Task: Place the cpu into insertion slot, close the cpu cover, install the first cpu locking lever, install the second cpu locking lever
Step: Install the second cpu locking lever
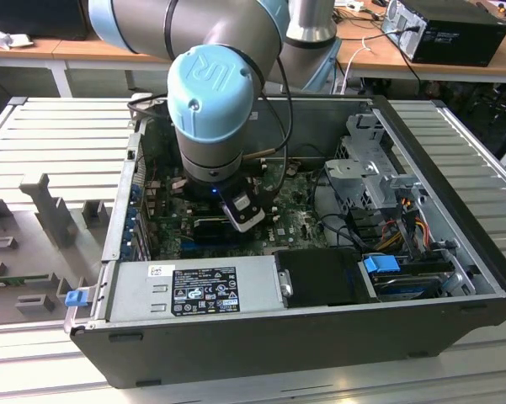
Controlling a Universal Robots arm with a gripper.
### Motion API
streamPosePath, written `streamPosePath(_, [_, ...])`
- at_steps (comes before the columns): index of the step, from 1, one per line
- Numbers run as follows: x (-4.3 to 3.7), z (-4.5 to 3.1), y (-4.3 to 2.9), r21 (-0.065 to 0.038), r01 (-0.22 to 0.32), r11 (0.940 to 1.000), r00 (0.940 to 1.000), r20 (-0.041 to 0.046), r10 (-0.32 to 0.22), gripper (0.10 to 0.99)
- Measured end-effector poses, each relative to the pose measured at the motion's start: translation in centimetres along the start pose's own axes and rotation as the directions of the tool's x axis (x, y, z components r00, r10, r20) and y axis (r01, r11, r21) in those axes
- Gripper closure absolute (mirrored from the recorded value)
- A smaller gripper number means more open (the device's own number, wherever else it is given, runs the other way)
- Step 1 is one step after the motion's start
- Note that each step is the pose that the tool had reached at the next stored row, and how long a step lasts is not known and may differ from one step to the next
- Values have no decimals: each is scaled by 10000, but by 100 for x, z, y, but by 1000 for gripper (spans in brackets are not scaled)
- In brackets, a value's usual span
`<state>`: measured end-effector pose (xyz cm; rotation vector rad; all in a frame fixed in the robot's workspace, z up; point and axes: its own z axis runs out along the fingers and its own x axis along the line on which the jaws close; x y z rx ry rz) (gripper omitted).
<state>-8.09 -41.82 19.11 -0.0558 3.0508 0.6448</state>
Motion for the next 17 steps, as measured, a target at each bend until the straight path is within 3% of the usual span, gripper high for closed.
streamPosePath(7, [-1, 40, 29, -10, 1, 10000, 10000, -1, -1, 980])
streamPosePath(8, [-1, 25, 36, -9, 0, 10000, 10000, 1, 0, 980])
streamPosePath(9, [-4, -68, 77, -13, 0, 10000, 10000, 1, 0, 980])
streamPosePath(11, [-6, -136, 107, -11, -9, 10000, 10000, 4, 9, 980])
streamPosePath(15, [-8, -230, 149, -11, -30, 10000, 10000, 14, 30, 980])
streamPosePath(17, [-9, -236, 152, -13, -32, 10000, 10000, 16, 32, 980])
